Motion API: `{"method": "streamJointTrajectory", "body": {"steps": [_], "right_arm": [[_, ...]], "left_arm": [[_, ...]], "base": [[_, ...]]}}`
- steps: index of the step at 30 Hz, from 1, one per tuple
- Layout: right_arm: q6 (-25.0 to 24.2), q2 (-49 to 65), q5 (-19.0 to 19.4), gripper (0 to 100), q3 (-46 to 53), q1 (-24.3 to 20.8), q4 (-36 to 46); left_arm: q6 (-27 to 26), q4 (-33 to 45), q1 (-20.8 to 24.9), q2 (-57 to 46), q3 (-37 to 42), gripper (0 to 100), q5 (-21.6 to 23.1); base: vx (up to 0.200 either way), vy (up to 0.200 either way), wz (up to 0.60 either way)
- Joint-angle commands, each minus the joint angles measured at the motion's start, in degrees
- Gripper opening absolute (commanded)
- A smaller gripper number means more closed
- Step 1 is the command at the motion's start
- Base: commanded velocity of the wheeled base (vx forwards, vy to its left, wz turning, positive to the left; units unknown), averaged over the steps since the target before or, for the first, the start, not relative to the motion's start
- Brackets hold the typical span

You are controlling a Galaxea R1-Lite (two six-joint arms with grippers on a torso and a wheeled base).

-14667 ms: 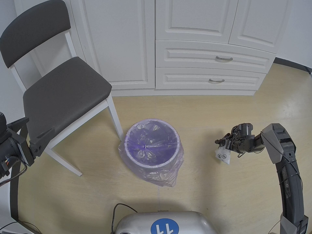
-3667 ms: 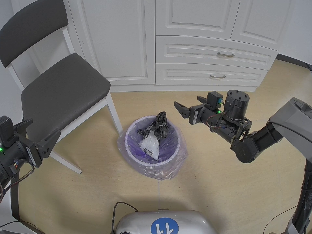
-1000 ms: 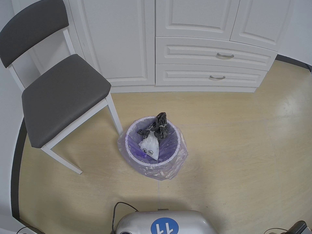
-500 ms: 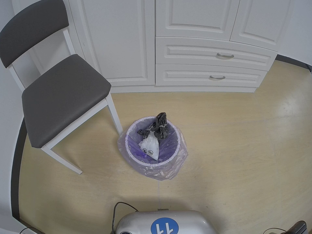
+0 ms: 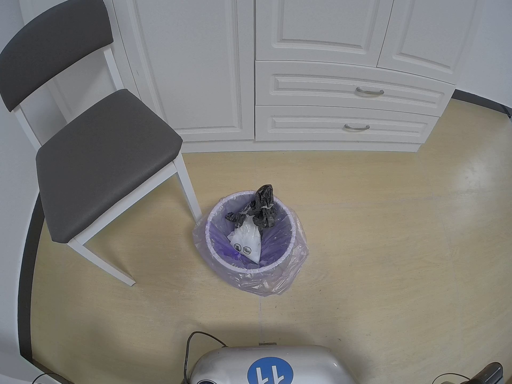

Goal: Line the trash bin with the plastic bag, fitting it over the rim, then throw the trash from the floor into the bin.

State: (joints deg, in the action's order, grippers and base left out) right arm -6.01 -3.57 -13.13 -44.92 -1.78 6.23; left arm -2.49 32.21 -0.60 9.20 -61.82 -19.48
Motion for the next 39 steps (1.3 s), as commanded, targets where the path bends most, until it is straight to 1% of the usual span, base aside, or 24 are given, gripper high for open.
{"method": "streamJointTrajectory", "body": {"steps": [1,2,5,7,11,16,23,25,27,28,30,31,32,33,34,35,36,37,38,39], "right_arm": [[0.47,2.69,1.09,100,-4.21,1.34,5.72],[0.56,3.57,2.85,100,-4.38,1.69,7.22],[0.56,3.57,3.99,100,-4.74,1.69,7.13],[0.56,3.57,4.08,100,-5.18,1.69,7.13],[0.38,3.57,3.99,100,-5.18,1.69,7.13],[0.38,3.57,4.16,100,-4.74,1.69,7.04],[0.38,3.57,4.25,100,-3.94,1.69,5.55],[0.47,3.57,4.52,100,-2.63,1.69,1.50],[0.65,3.57,5.13,100,-0.96,1.69,-1.83],[1.18,3.57,5.57,100,0.63,1.69,-4.91],[3.64,3.57,6.63,100,3.97,1.69,-10.98],[5.31,3.57,7.50,100,5.90,1.69,-14.05],[6.71,3.57,8.47,100,7.66,1.69,-16.69],[6.98,3.57,8.65,100,8.01,1.69,-17.13],[9.79,3.57,10.84,100,11.88,1.69,-22.14],[11.28,3.57,11.90,100,14.07,1.69,-24.69],[12.34,3.57,12.87,100,15.92,1.69,-26.53],[12.34,3.57,12.87,100,15.92,1.69,-26.53],[13.83,3.57,14.27,100,19.61,1.69,-29.26],[13.83,3.57,14.27,100,19.61,1.69,-29.26]], "left_arm": [[-0.15,3.21,-0.19,-1.65,-3.40,100,0.23],[-0.15,3.56,-0.19,-2.00,-3.84,100,0.23],[-0.24,3.83,-0.19,-3.05,-3.84,100,0.14],[-0.24,4.44,-0.19,-4.19,-3.92,100,0.14],[-0.41,8.57,0.51,-7.71,-4.80,100,0.32],[0.11,11.91,0.51,-9.12,-4.89,100,1.02],[0.82,12.53,0.51,-9.12,-4.98,100,1.02],[0.99,11.12,0.51,-9.12,-4.54,100,1.99],[1.87,8.93,0.51,-9.12,-4.36,100,4.89],[3.19,7.08,0.42,-9.12,-4.10,100,7.35],[5.21,4.71,0.42,-9.12,-3.57,100,10.78],[5.56,3.92,0.42,-9.12,-3.22,100,11.57],[5.56,3.30,0.42,-9.12,-2.69,100,11.75],[5.56,3.21,0.42,-9.12,-2.52,100,11.75],[5.56,1.72,0.42,-9.12,-0.50,100,11.83],[5.56,0.40,0.42,-9.12,1.00,100,11.83],[5.48,-1.27,0.42,-9.12,2.49,100,11.75],[5.48,-1.27,0.42,-9.12,2.49,100,11.75],[5.39,-5.31,0.42,-9.12,6.36,100,11.57],[5.39,-5.31,0.42,-9.12,6.36,100,11.57]], "base": [[0.000,0.000,0.00],[0.000,0.000,0.00],[0.000,0.000,0.00],[0.000,0.000,0.00],[0.000,0.000,0.00],[0.000,0.000,0.00],[0.000,0.000,0.00],[0.000,0.000,0.00],[0.000,0.000,0.00],[0.000,0.000,0.00],[0.000,0.000,0.00],[0.000,0.000,0.00],[0.000,0.000,0.00],[0.000,0.000,0.00],[0.000,0.000,0.00],[0.000,0.000,0.00],[0.000,0.000,0.00],[0.000,0.000,0.00],[0.000,0.000,0.00],[0.000,0.000,0.00]]}}
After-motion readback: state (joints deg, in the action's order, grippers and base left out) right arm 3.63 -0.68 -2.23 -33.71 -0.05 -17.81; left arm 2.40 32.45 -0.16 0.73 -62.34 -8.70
